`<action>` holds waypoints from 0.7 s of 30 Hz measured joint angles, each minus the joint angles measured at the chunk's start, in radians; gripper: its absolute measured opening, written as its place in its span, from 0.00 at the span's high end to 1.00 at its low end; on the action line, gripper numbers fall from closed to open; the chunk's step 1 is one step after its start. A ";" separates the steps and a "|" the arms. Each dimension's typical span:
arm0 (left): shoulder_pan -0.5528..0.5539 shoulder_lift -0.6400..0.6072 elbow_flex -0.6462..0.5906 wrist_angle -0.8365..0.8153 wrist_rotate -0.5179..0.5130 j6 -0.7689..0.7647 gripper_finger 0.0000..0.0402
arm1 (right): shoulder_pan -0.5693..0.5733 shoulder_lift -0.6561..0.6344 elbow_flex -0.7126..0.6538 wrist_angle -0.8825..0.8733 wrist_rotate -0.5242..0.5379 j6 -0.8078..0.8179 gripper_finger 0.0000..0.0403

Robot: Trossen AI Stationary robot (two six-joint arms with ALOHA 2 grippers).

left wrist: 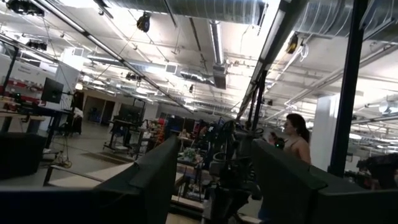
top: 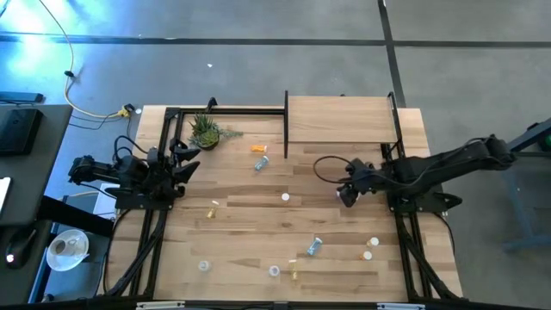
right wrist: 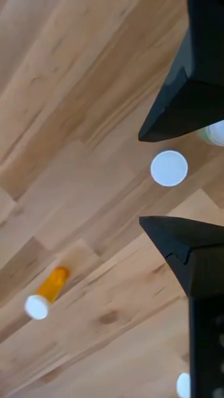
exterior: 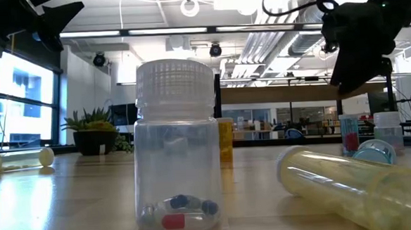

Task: Pick and place medicine bottles onto shelf by color
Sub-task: Put the right blue pill bottle on the shelf

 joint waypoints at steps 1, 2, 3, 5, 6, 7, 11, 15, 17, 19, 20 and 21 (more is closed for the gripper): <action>0.000 0.000 0.000 -0.006 0.000 -0.006 0.51 | 0.000 0.009 0.000 0.000 -0.010 0.000 0.51; 0.000 0.000 0.000 -0.012 0.000 -0.015 0.51 | 0.000 0.017 0.000 0.000 -0.016 -0.001 0.51; 0.000 0.000 0.000 -0.016 0.000 -0.021 0.51 | 0.000 0.025 0.000 0.000 -0.027 -0.001 0.51; 0.000 0.000 0.000 -0.020 0.000 -0.021 0.51 | 0.000 0.039 0.000 0.000 -0.031 -0.003 0.51; 0.000 0.000 0.000 -0.022 0.000 -0.021 0.51 | 0.000 0.045 0.000 0.000 -0.031 -0.006 0.51; 0.000 0.000 0.000 -0.024 0.000 -0.022 0.51 | 0.000 0.051 0.000 0.001 -0.030 -0.012 0.51; 0.000 0.000 0.000 -0.024 -0.009 -0.024 0.51 | 0.000 0.077 0.000 0.010 -0.030 -0.050 0.51; 0.000 0.000 0.000 -0.024 -0.021 -0.022 0.51 | 0.000 0.100 0.000 0.015 -0.031 -0.075 0.51; 0.000 0.000 0.000 -0.024 -0.021 -0.023 0.51 | 0.000 0.109 0.000 0.016 -0.033 -0.078 0.51; 0.000 0.000 0.000 -0.024 -0.021 -0.021 0.51 | 0.001 0.117 0.000 0.017 -0.036 -0.079 0.51; 0.000 0.000 0.000 -0.024 -0.021 -0.021 0.51 | 0.001 0.121 0.000 0.016 -0.036 -0.085 0.51; 0.000 0.000 0.000 -0.025 -0.023 -0.021 0.51 | 0.001 0.126 0.000 0.016 -0.036 -0.096 0.51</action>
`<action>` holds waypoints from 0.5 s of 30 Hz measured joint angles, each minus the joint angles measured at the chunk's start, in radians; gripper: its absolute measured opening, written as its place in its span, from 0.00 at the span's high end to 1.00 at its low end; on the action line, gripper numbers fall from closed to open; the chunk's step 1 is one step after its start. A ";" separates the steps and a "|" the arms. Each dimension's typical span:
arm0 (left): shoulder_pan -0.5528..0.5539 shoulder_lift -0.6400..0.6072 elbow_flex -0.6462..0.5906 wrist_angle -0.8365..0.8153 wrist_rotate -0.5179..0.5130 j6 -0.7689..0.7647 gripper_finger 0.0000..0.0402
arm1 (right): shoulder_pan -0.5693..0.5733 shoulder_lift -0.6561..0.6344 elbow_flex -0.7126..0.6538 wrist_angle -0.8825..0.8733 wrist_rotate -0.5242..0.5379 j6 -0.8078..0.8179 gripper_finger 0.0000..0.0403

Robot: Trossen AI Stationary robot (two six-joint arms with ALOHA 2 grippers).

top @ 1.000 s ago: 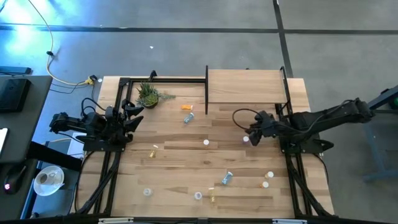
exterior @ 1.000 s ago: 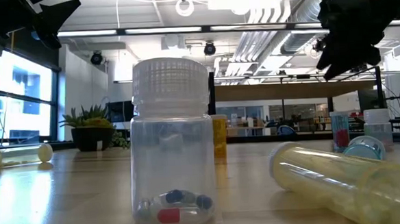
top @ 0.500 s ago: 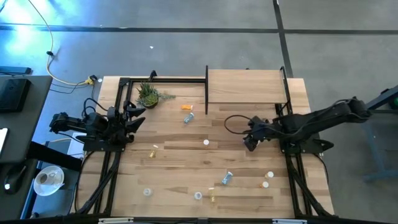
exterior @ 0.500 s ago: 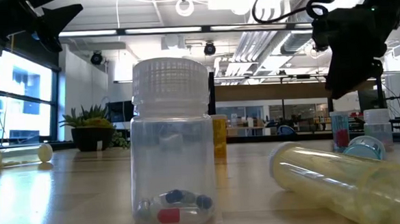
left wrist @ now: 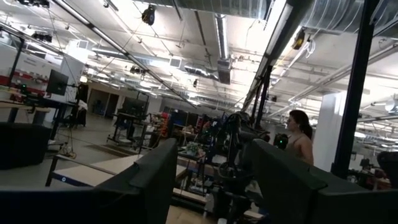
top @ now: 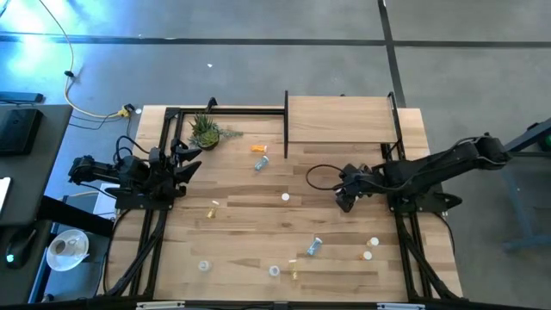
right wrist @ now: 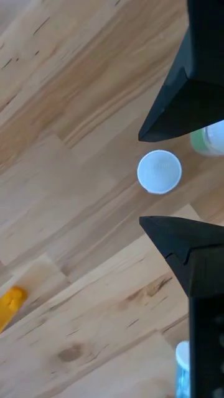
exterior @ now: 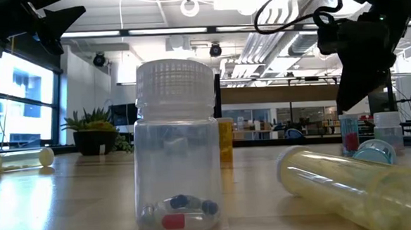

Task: Pick and place medicine bottles onto shelf by color
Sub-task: Put the right blue pill bottle on the shelf

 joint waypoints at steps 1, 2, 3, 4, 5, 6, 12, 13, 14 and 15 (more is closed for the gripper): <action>0.000 0.000 0.000 0.000 0.000 0.000 0.51 | 0.000 0.005 0.000 0.000 0.000 -0.007 0.51; 0.000 0.000 0.000 0.000 0.000 0.000 0.51 | 0.000 0.011 0.000 0.000 0.000 -0.013 0.51; 0.000 0.000 0.000 0.000 0.000 0.000 0.51 | 0.000 0.017 0.000 0.000 0.000 -0.021 0.51; 0.000 0.000 0.000 0.000 0.000 0.000 0.51 | 0.000 0.025 0.000 0.002 -0.001 -0.029 0.51; 0.000 0.000 0.000 -0.002 0.000 0.000 0.51 | 0.000 0.032 0.000 0.004 -0.001 -0.035 0.51; 0.000 0.000 0.000 -0.005 0.000 0.000 0.51 | 0.000 0.039 0.000 0.006 -0.002 -0.035 0.51; 0.000 0.000 0.000 -0.023 0.000 -0.001 0.51 | 0.000 0.085 0.000 0.008 -0.010 -0.053 0.51; 0.000 0.000 0.000 -0.023 0.000 -0.002 0.51 | 0.000 0.093 0.000 0.008 -0.010 -0.054 0.51; 0.000 0.000 0.000 -0.022 0.000 -0.002 0.51 | 0.000 0.102 0.000 0.007 -0.010 -0.054 0.51; 0.000 0.000 0.000 -0.023 0.000 -0.001 0.51 | 0.000 0.109 0.000 0.008 -0.011 -0.054 0.51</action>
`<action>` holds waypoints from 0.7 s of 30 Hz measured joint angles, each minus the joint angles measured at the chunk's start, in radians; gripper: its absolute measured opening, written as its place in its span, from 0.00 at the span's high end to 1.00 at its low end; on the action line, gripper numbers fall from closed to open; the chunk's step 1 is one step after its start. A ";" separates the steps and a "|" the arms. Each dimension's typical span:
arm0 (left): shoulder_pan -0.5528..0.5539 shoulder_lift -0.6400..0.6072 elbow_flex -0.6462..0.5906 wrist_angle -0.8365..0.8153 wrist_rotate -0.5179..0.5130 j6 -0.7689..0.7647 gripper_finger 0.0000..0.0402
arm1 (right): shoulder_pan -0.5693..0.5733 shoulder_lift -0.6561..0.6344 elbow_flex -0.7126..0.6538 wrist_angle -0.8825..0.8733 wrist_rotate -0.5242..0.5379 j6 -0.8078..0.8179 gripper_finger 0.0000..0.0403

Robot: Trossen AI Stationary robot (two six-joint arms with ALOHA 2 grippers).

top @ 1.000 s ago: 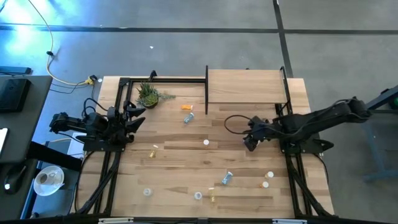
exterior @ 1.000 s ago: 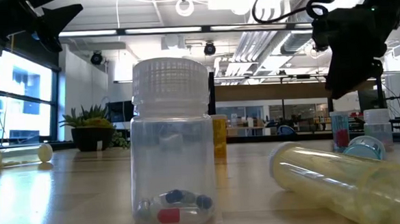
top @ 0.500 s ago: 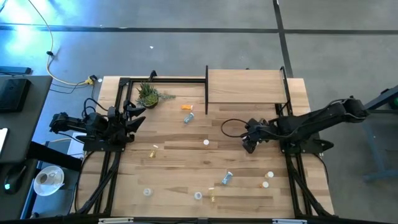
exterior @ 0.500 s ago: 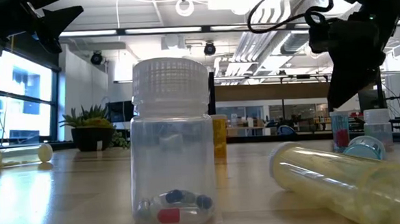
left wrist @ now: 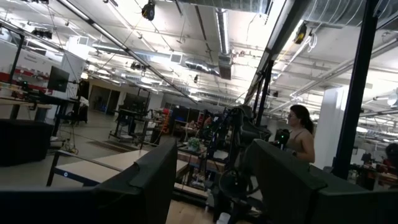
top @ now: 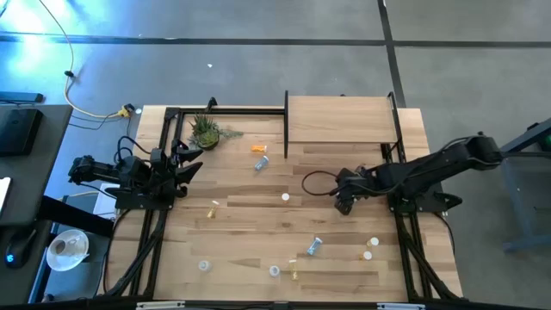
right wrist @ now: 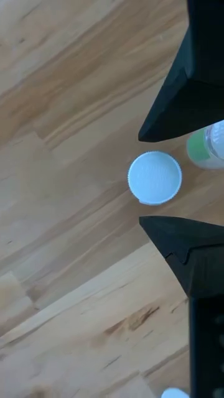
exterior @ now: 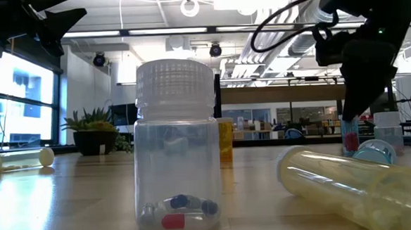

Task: Pick and place medicine bottles onto shelf by color
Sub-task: Put the right blue pill bottle on the shelf

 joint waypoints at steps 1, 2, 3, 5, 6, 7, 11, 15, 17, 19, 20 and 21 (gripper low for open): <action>0.000 0.000 0.000 0.000 0.000 0.000 0.51 | 0.000 0.007 0.000 0.000 -0.002 0.000 0.51; 0.000 0.000 0.000 0.000 0.000 0.000 0.51 | 0.000 0.013 0.000 0.000 -0.003 0.000 0.51; 0.000 0.000 0.000 0.000 0.000 -0.001 0.51 | 0.000 0.017 0.000 0.000 -0.003 0.000 0.51; 0.000 0.000 0.000 0.000 0.000 0.001 0.51 | 0.000 0.017 0.000 0.000 -0.003 0.000 0.51; 0.000 0.000 0.000 0.000 0.000 0.001 0.51 | 0.000 0.017 0.000 0.000 -0.003 0.000 0.51; 0.000 0.000 0.000 0.000 0.000 0.001 0.51 | 0.000 0.017 0.000 0.000 -0.003 0.000 0.51; 0.000 0.000 0.000 0.000 0.000 0.001 0.51 | 0.000 0.017 0.000 0.000 -0.002 0.000 0.56; 0.000 0.000 0.000 0.000 0.000 0.001 0.51 | 0.000 0.017 0.000 0.000 -0.002 0.000 0.65; 0.000 0.000 0.000 0.000 0.000 0.001 0.51 | 0.000 0.017 0.000 0.000 -0.002 0.000 0.69; 0.000 0.000 0.000 0.000 0.000 0.001 0.51 | 0.000 0.017 0.000 0.000 -0.001 0.000 0.72; 0.000 0.000 0.000 0.000 0.000 0.001 0.51 | 0.000 0.017 0.000 0.000 0.000 0.000 0.73; 0.000 0.000 0.000 0.000 0.000 0.001 0.51 | 0.000 0.017 0.000 0.000 0.001 0.000 0.74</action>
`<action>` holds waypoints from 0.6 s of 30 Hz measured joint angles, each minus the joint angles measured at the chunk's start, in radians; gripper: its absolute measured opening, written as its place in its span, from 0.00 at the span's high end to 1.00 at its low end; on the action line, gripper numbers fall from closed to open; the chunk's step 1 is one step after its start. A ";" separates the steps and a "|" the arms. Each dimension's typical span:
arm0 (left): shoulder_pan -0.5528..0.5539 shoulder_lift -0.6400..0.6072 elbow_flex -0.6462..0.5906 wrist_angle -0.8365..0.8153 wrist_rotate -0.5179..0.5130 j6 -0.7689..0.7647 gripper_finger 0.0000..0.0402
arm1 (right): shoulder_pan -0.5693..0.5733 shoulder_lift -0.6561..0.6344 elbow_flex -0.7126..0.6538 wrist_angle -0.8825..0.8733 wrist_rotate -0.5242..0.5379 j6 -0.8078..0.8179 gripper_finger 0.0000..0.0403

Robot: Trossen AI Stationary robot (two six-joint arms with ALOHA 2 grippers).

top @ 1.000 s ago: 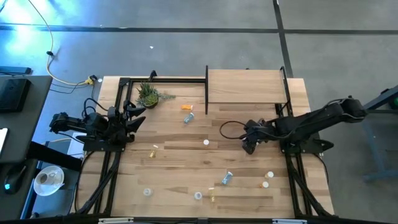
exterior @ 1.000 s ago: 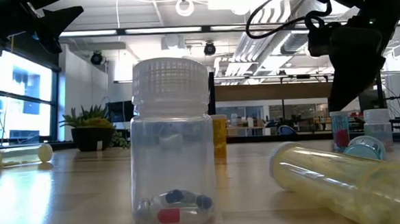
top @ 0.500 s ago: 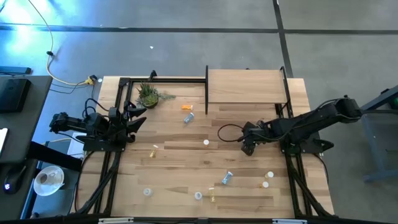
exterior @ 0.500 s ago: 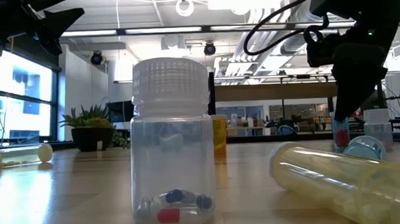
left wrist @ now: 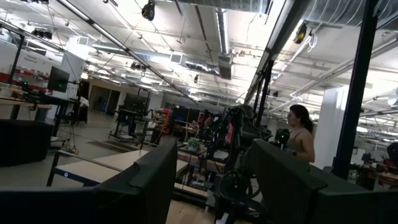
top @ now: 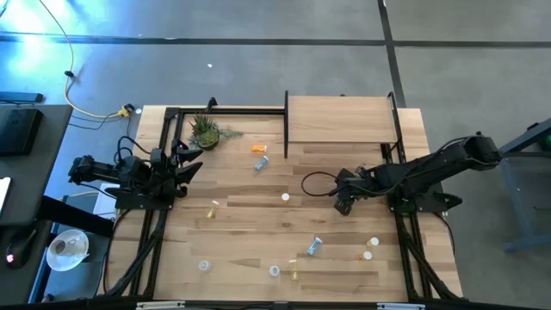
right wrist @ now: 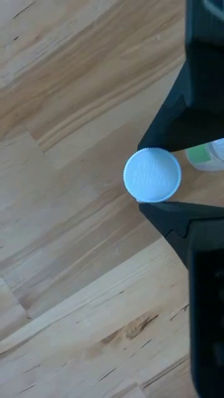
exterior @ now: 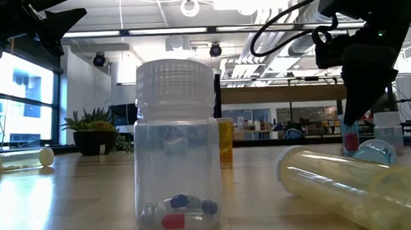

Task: Pick and place medicine bottles onto shelf by color
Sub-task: Put the right blue pill bottle on the shelf

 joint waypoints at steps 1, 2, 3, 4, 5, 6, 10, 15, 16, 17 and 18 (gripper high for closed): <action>0.000 0.000 0.000 0.000 0.000 0.000 0.51 | 0.000 0.000 0.000 0.000 0.000 0.000 0.74; 0.000 0.000 0.000 0.000 0.000 0.000 0.51 | 0.000 0.000 0.000 0.000 0.000 0.000 0.74; 0.000 0.000 0.000 0.000 0.000 0.000 0.51 | 0.000 0.000 0.000 0.000 0.000 0.000 0.74; 0.000 0.000 0.000 0.000 0.000 0.000 0.51 | 0.000 0.000 0.000 0.000 0.000 0.000 0.74; 0.000 0.000 0.000 0.000 0.000 0.000 0.51 | 0.000 0.000 0.000 0.001 0.000 0.000 0.74; 0.000 0.000 0.000 0.000 0.000 0.000 0.51 | 0.000 0.000 0.000 0.004 0.000 0.000 0.74; 0.000 0.000 0.000 0.000 0.000 0.000 0.51 | 0.000 0.000 0.000 0.016 0.000 0.000 0.74; 0.000 0.000 0.000 0.000 0.000 0.000 0.51 | 0.000 -0.012 0.000 0.029 -0.004 0.000 0.74; 0.000 0.000 0.000 0.000 0.000 0.000 0.51 | 0.000 -0.018 0.000 0.036 -0.004 0.000 0.74; 0.000 0.000 0.000 0.000 0.000 0.000 0.51 | 0.000 -0.025 0.000 0.045 -0.004 -0.001 0.74; 0.000 0.000 0.000 -0.001 0.000 0.000 0.51 | 0.000 -0.033 0.000 0.053 -0.004 -0.007 0.74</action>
